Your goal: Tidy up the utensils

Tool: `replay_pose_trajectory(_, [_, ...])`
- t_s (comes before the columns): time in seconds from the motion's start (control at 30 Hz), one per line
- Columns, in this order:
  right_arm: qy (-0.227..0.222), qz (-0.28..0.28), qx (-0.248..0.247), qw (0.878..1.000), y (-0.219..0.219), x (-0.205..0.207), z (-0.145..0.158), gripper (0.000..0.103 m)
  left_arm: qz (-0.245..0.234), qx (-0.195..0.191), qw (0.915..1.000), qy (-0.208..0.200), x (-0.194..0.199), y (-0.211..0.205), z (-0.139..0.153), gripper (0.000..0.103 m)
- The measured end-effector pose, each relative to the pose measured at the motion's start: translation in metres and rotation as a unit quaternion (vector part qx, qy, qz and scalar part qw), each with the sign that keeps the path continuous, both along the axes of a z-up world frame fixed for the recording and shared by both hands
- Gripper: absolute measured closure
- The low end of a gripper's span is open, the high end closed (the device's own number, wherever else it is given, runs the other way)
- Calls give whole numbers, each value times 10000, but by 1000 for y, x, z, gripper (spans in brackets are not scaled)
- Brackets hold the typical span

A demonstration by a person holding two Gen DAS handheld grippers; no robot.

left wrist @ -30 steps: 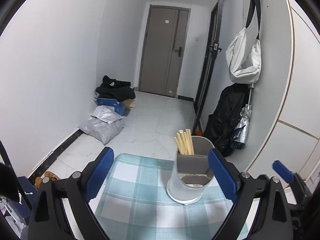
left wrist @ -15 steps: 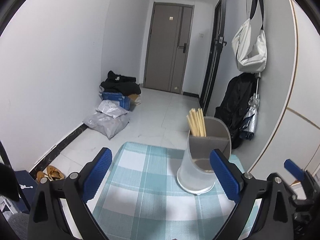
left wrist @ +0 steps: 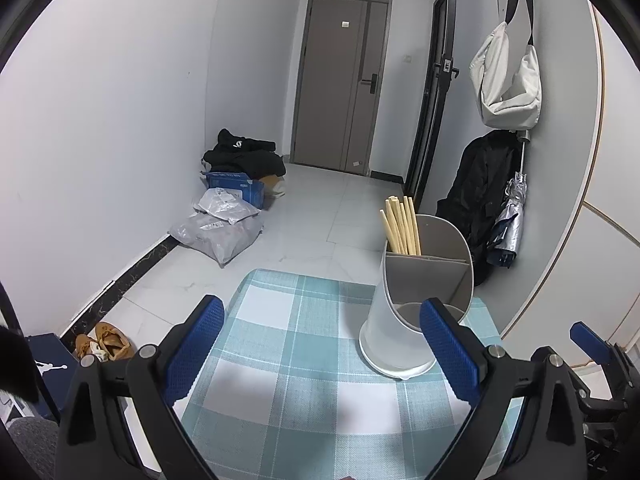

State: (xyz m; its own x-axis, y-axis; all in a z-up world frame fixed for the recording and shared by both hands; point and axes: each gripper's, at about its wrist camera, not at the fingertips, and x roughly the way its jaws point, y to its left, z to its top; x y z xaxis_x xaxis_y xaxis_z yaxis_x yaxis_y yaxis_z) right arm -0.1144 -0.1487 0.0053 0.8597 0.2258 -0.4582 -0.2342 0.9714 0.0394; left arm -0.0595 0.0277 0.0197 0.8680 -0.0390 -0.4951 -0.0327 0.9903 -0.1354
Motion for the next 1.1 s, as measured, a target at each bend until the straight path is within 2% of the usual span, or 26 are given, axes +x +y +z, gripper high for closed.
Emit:
replay_pose_trajectory(0.63, [-71, -90, 71, 9999, -1, -3, 3, 4, 52, 23, 9999, 157, 3, 0, -4, 6])
replay_pose_trajectory(0.77, [-109, -115, 75, 9998, -1, -5, 4, 4, 82, 40, 9999, 56, 0, -1, -2, 6])
replay_pose_trajectory(1.1, [-135, -88, 30, 9999, 1, -6, 5, 4, 90, 33, 9999, 100, 0, 0, 0, 6])
